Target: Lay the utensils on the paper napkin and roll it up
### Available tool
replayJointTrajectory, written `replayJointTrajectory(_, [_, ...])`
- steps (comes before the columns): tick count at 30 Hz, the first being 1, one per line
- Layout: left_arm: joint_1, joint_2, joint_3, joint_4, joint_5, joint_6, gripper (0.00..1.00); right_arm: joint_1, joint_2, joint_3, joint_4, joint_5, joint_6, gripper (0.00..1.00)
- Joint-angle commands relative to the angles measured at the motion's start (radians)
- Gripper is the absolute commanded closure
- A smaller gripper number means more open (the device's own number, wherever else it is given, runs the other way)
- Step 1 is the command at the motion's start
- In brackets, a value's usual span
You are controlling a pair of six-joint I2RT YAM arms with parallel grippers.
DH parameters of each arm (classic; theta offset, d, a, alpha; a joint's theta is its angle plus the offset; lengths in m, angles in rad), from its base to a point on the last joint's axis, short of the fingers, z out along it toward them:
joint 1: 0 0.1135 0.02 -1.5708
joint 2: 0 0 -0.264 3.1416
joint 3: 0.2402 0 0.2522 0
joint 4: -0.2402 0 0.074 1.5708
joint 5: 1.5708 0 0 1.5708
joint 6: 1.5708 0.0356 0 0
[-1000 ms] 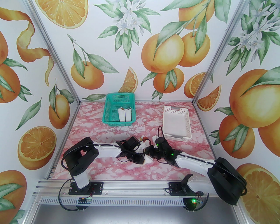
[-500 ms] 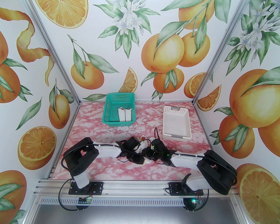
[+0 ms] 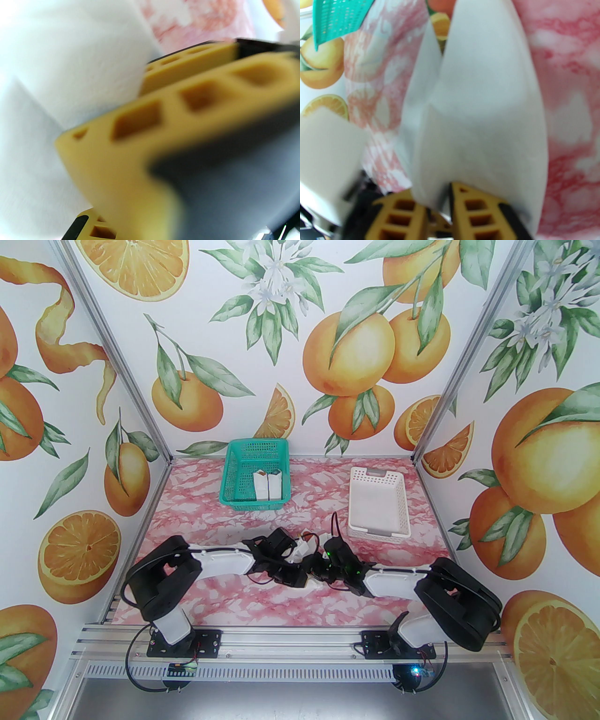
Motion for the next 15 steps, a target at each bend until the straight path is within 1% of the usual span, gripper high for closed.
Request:
replayJointTrajectory(1, [0.056, -0.094, -0.014, 0.032, 0.024, -0.013, 0.77, 0.008, 0.018, -0.027, -0.030, 0.010, -0.008, 0.73])
replayJointTrajectory(8, [0.165, -0.188, -0.050, 0.041, 0.048, -0.044, 0.72, 0.008, 0.017, -0.026, -0.037, 0.005, -0.014, 0.67])
replayJointTrajectory(11, [0.205, -0.193, -0.068, 0.088, 0.058, -0.086, 0.69, 0.009, 0.014, -0.027, -0.037, 0.005, -0.015, 0.65])
replayJointTrajectory(15, [0.233, -0.181, -0.078, 0.160, 0.057, -0.142, 0.67, 0.009, 0.010, -0.027, -0.040, 0.006, -0.019, 0.60])
